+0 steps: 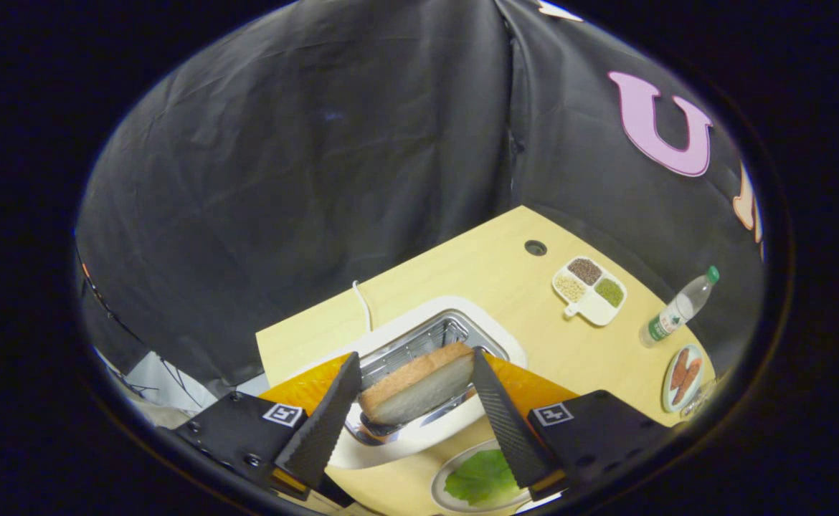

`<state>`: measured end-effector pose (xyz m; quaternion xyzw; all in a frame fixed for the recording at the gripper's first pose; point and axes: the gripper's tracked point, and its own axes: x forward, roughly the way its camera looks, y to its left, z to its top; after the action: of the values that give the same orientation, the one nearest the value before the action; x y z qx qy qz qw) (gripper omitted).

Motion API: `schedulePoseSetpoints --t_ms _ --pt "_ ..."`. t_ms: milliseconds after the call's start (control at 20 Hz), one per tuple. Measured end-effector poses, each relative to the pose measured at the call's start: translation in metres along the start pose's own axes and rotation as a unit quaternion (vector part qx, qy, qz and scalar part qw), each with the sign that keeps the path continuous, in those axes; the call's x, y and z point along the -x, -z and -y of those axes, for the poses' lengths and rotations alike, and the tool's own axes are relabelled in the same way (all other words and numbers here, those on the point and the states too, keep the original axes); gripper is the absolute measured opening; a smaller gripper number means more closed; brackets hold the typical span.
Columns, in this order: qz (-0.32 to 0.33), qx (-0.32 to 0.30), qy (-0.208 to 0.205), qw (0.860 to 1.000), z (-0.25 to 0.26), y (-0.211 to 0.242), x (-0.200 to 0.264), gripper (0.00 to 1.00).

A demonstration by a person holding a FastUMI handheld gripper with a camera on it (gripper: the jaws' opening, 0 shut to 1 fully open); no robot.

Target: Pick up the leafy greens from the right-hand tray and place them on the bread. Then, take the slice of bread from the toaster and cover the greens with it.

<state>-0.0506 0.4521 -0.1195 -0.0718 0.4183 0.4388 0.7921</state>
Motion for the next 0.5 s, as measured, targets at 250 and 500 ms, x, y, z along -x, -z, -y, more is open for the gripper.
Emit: schedulePoseSetpoints --t_ms 250,500 --pt "-0.020 -0.022 -0.009 1.000 -0.003 0.011 0.001 0.79" --pt "-0.031 -0.060 -0.017 0.998 -0.006 0.016 0.006 0.46"
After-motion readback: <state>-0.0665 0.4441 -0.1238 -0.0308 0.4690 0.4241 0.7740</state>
